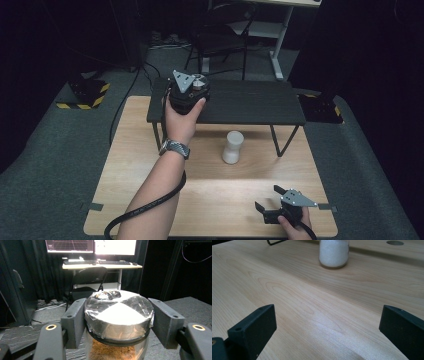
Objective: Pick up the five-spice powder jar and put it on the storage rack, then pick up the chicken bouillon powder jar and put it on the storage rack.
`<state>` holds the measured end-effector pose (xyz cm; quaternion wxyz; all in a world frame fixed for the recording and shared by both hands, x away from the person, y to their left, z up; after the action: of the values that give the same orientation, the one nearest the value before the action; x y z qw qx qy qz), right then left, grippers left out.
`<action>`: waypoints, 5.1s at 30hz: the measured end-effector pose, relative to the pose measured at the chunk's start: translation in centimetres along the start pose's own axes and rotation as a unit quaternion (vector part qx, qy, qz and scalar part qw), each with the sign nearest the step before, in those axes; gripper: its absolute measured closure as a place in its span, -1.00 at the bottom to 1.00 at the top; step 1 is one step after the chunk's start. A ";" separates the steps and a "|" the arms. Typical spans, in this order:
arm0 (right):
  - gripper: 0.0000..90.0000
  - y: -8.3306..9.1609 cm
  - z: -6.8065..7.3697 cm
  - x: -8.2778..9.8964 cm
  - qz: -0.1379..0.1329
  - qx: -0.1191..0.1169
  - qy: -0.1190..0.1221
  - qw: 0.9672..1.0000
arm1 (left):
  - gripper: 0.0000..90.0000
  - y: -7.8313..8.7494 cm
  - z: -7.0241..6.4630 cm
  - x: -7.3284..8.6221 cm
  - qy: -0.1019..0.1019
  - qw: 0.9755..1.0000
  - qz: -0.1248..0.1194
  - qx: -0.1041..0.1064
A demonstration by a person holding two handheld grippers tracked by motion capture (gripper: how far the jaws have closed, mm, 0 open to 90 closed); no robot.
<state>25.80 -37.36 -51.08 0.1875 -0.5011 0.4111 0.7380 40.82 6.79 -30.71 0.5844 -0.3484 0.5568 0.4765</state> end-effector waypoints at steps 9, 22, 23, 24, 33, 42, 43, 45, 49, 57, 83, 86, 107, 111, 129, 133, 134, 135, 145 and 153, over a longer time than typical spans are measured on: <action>-0.99 0.0 0.0 0.0 0.000 0.000 -0.001 1.000 | -0.23 0.1 -0.1 0.2 -0.003 1.000 -0.003 -0.001; -0.99 0.0 0.0 0.0 0.000 0.001 -0.003 1.000 | -0.91 0.9 0.3 0.5 -0.004 1.000 -0.010 0.004; -0.99 0.0 0.0 0.0 0.000 0.000 -0.003 1.000 | -0.99 1.0 0.4 0.5 -0.004 1.000 -0.012 0.008; -0.99 0.0 0.0 0.0 0.000 0.000 -0.003 1.000 | -0.99 1.2 0.5 0.5 -0.004 1.000 -0.016 0.012; -0.99 0.0 0.1 0.0 0.002 0.001 0.002 1.000 | -0.99 3.0 0.6 0.9 -0.012 0.999 -0.039 0.027; -0.99 0.0 0.2 -0.1 0.004 0.003 0.003 1.000 | -0.99 4.8 0.8 2.4 -0.008 0.998 -0.047 0.034; -0.99 0.0 0.2 -0.1 0.004 0.003 0.003 1.000 | -0.99 5.0 0.8 2.6 -0.009 0.998 -0.048 0.035; -0.99 -0.1 0.2 -0.1 0.004 0.003 0.003 1.000 | -0.99 5.5 0.9 3.1 -0.012 0.998 -0.050 0.034; -0.99 -0.1 0.2 -0.1 0.005 0.002 0.004 1.000 | -0.99 6.8 1.2 4.5 -0.018 0.998 -0.055 0.036; -0.99 -0.1 0.3 -0.1 0.004 0.005 0.004 1.000 | -0.99 8.9 1.8 6.8 -0.024 0.997 -0.061 0.033; -0.99 -0.1 0.4 -0.1 0.005 0.008 0.006 1.000 | -0.99 13.7 0.2 14.7 -0.038 0.996 -0.041 0.063; -0.99 -0.1 0.4 -0.1 0.005 0.008 0.006 1.000 | -0.99 14.1 -0.1 15.9 -0.031 0.997 -0.033 0.068; -0.98 -0.1 0.5 -0.1 0.007 0.010 0.011 1.000 | -0.99 16.0 -1.3 22.3 -0.009 0.994 0.043 0.098; -0.99 -0.1 0.5 -0.1 0.007 0.011 0.009 1.000 | -0.99 15.8 -1.3 23.0 -0.007 0.993 0.058 0.103; -0.99 -0.2 0.7 -0.2 0.009 0.024 0.006 1.000 | -0.99 15.3 -1.0 23.9 -0.040 0.987 0.092 0.129; -0.98 -0.2 0.9 -0.2 0.011 0.024 0.010 1.000 | -0.99 15.2 -1.0 23.8 -0.036 0.986 0.098 0.129; -0.98 -0.2 0.8 -0.2 0.011 0.024 0.010 1.000 | -0.99 15.2 -1.0 23.8 -0.036 0.986 0.100 0.130; -0.98 -0.2 0.8 -0.2 0.012 0.024 0.009 1.000 | -0.99 15.1 -1.0 23.7 -0.036 0.985 0.103 0.134; -0.99 -0.2 0.8 -0.2 0.010 0.022 0.008 1.000 | -0.99 14.9 -0.9 23.6 -0.031 0.984 0.107 0.138; -0.99 -0.2 1.0 -0.1 0.005 0.027 0.006 1.000 | -0.99 14.8 -1.0 23.5 -0.042 0.983 0.111 0.141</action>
<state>25.35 -36.41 -50.94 0.1953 -0.4982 0.4345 0.7245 24.74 14.29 -52.11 0.5942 -0.1783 0.6287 0.4690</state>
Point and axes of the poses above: each handheld gripper's, and its own axes: y roughly backward along the jaws, x roughly out of its underside, z roughly to its left, the point moved 5 cm from there along -y, roughly forward along the jaws, and after that the axes turned 10 degrees about -y, right-handed, at the moved point
